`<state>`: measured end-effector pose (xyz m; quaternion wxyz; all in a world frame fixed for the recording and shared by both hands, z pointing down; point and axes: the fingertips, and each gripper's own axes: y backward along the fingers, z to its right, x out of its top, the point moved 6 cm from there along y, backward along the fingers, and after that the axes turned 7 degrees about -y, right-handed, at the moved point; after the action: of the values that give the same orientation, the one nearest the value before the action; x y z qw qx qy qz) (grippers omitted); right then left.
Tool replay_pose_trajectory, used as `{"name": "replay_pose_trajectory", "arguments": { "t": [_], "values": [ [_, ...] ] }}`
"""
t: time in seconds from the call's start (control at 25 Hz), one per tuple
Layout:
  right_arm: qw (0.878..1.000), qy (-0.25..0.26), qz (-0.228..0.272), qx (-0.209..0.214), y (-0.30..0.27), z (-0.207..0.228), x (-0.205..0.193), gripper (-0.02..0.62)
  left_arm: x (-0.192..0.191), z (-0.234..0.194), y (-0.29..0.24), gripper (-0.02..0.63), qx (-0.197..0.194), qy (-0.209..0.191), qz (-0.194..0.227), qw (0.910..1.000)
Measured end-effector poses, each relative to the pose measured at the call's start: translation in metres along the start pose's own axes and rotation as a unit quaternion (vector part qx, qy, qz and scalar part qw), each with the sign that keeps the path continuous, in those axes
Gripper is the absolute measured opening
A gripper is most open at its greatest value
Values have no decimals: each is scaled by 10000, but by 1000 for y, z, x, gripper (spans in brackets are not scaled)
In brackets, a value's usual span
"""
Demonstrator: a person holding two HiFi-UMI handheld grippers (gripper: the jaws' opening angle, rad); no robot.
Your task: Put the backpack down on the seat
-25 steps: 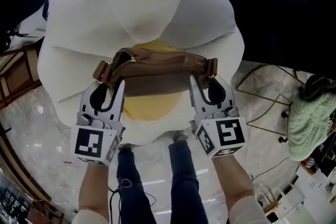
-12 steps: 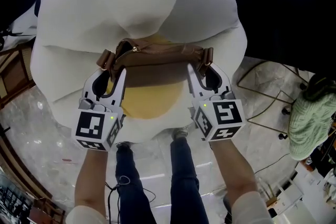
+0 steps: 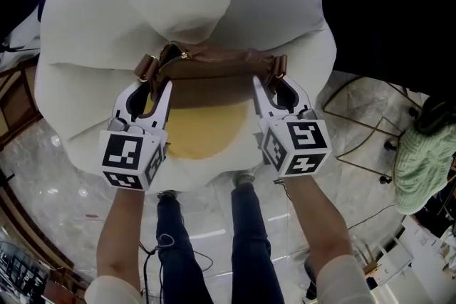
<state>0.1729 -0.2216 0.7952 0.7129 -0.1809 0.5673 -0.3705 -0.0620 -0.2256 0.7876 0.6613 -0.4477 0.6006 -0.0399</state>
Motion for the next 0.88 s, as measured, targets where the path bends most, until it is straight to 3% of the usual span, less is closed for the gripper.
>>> {"name": "replay_pose_trajectory", "arguments": {
  "t": [0.88],
  "values": [
    [9994, -191, -261, -154, -41, 34, -10, 150, -10, -9, -60, 106, -129, 197, -398, 9989]
  ]
}}
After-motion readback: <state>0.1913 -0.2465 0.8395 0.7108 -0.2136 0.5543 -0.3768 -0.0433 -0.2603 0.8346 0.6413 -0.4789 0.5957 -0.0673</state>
